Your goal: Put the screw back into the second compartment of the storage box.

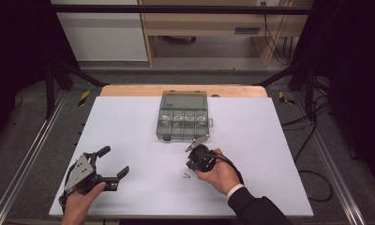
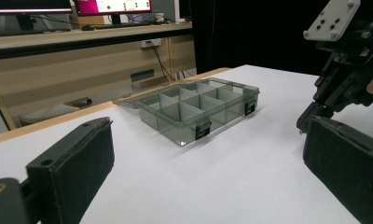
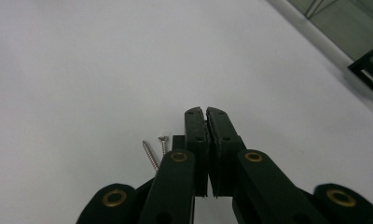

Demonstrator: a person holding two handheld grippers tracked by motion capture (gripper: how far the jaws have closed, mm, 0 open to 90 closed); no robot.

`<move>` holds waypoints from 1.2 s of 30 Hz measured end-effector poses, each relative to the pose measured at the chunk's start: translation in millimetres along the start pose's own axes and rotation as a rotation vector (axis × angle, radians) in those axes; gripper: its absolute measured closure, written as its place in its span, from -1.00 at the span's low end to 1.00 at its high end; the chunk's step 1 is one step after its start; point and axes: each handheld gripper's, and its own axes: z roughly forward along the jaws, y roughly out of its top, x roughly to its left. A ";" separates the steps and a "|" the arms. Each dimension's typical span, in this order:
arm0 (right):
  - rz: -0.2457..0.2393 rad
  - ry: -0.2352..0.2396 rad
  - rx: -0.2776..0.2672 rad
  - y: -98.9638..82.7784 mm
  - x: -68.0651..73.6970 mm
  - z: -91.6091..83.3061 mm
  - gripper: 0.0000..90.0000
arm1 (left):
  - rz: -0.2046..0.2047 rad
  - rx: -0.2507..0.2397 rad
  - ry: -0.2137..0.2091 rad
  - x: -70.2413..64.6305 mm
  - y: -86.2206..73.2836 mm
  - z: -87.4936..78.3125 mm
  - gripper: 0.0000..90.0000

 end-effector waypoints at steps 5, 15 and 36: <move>-0.020 -0.010 -0.046 5.1 0.5 -11.6 0.95 | 0.005 0.008 0.002 -0.8 -0.8 0.9 -0.96; -0.028 -0.042 -0.123 14.5 -5.8 -31.1 0.95 | 0.008 0.012 0.003 0.2 -1.0 0.2 -0.96; -0.077 -0.113 -0.216 77.3 -11.9 -42.1 0.95 | 0.003 0.003 0.000 -0.6 -0.7 -0.1 -0.96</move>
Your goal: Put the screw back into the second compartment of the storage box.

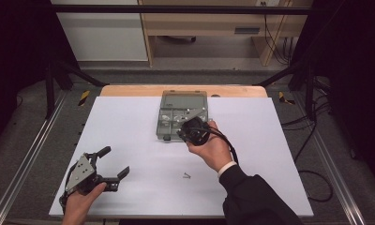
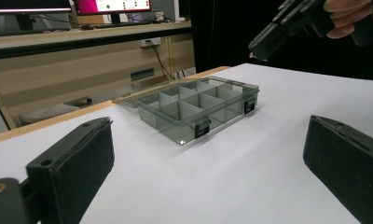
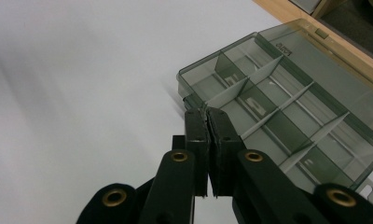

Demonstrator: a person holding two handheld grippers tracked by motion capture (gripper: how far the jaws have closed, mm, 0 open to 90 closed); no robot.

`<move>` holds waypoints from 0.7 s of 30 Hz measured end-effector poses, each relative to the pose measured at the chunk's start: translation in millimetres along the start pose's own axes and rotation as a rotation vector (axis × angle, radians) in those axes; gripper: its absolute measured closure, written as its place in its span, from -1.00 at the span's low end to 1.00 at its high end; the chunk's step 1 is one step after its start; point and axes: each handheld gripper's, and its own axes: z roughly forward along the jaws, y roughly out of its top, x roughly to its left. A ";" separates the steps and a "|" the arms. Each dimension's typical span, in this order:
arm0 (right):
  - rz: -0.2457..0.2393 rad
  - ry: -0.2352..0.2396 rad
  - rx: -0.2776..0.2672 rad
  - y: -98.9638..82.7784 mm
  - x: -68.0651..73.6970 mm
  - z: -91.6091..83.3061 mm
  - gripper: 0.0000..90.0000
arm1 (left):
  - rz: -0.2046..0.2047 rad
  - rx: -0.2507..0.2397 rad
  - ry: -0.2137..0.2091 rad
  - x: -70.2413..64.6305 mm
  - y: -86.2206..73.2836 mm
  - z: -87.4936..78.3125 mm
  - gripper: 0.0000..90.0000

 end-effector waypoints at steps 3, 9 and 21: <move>-0.002 -0.013 -0.008 5.3 -1.8 2.9 0.95 | -0.002 -0.001 0.001 0.4 -0.1 0.2 -0.96; 0.022 -0.043 -0.037 16.5 -12.3 14.6 0.95 | 0.009 0.003 -0.003 -0.9 0.2 0.7 -0.97; 0.079 -0.118 -0.077 22.6 -30.0 44.6 0.95 | 0.003 -0.002 -0.002 -0.6 0.2 0.8 -0.97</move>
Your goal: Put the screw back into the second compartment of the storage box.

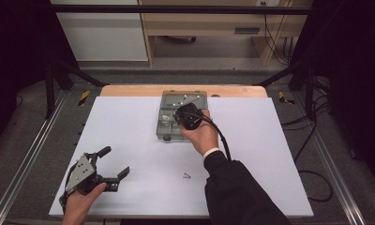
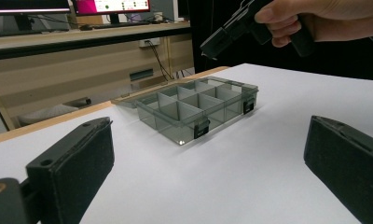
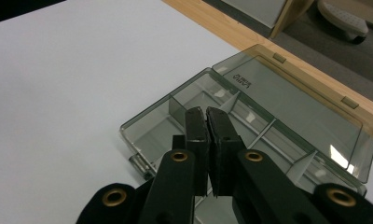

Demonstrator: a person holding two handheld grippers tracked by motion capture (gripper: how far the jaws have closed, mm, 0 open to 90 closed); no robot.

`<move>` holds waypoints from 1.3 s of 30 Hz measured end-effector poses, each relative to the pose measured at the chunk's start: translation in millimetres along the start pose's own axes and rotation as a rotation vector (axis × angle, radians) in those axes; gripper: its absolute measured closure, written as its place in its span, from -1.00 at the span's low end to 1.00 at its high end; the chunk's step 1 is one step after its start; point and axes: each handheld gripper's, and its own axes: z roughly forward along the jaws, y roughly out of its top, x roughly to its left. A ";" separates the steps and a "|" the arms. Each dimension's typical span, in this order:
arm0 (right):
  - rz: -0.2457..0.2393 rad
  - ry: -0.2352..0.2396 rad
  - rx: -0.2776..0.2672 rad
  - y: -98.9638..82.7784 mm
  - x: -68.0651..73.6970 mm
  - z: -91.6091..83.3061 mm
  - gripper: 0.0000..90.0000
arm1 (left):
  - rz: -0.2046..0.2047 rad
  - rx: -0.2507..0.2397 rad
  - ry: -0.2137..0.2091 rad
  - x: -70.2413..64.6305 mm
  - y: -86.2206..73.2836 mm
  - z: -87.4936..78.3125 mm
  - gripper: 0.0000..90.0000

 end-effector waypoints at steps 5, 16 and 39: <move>-0.009 -0.018 0.006 -1.9 2.3 13.9 0.95 | 0.001 0.002 0.002 0.8 0.0 -0.7 -0.97; 0.014 -0.059 0.019 -10.1 -10.1 37.1 0.95 | -0.002 -0.004 -0.002 0.1 0.2 -0.7 -0.97; 0.047 -0.112 0.003 -20.9 -22.8 72.3 0.95 | 0.001 -0.002 -0.011 -3.3 0.3 1.1 -0.97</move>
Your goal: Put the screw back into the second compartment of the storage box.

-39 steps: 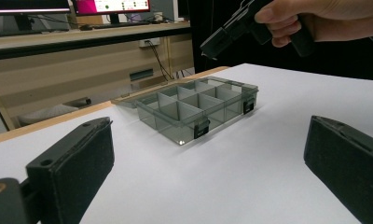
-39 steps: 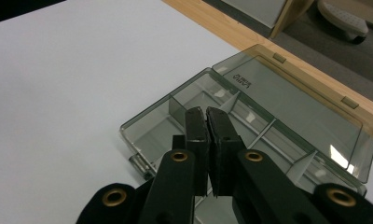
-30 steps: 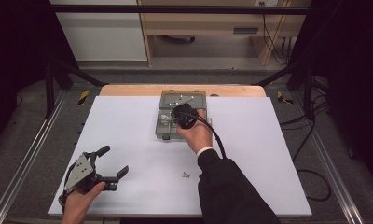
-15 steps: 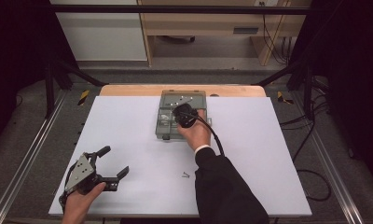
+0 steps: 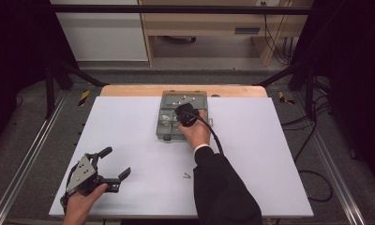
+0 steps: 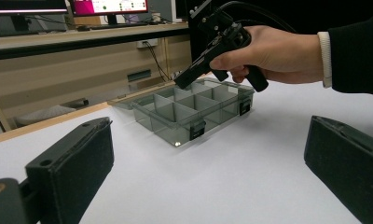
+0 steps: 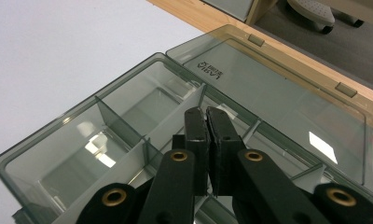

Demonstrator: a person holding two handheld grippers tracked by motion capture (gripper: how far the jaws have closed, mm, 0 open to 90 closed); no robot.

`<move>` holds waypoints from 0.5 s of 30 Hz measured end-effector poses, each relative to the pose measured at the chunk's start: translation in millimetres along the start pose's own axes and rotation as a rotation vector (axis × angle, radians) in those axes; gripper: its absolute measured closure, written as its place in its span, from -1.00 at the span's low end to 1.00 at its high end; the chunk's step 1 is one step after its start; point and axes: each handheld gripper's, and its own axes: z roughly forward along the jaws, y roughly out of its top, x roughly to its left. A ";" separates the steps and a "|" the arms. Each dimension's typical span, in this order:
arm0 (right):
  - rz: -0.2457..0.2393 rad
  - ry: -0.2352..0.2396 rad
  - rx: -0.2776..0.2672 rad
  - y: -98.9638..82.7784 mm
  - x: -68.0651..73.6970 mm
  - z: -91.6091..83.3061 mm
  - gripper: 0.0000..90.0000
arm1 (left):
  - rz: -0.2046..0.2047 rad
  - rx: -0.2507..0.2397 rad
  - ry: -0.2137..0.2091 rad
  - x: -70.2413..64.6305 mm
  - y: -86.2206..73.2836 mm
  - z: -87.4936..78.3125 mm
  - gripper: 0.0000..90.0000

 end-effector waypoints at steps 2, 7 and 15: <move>0.003 -0.003 0.004 -0.9 -1.0 2.2 0.95 | 0.003 0.003 -0.002 -0.1 0.0 0.0 -0.97; 0.021 -0.012 -0.002 -2.1 -3.6 5.1 0.89 | 0.004 0.005 -0.004 0.1 -0.2 0.3 -0.97; 0.052 -0.022 -0.024 0.8 -6.6 -4.2 0.31 | 0.003 0.004 -0.004 0.2 0.0 0.1 -0.97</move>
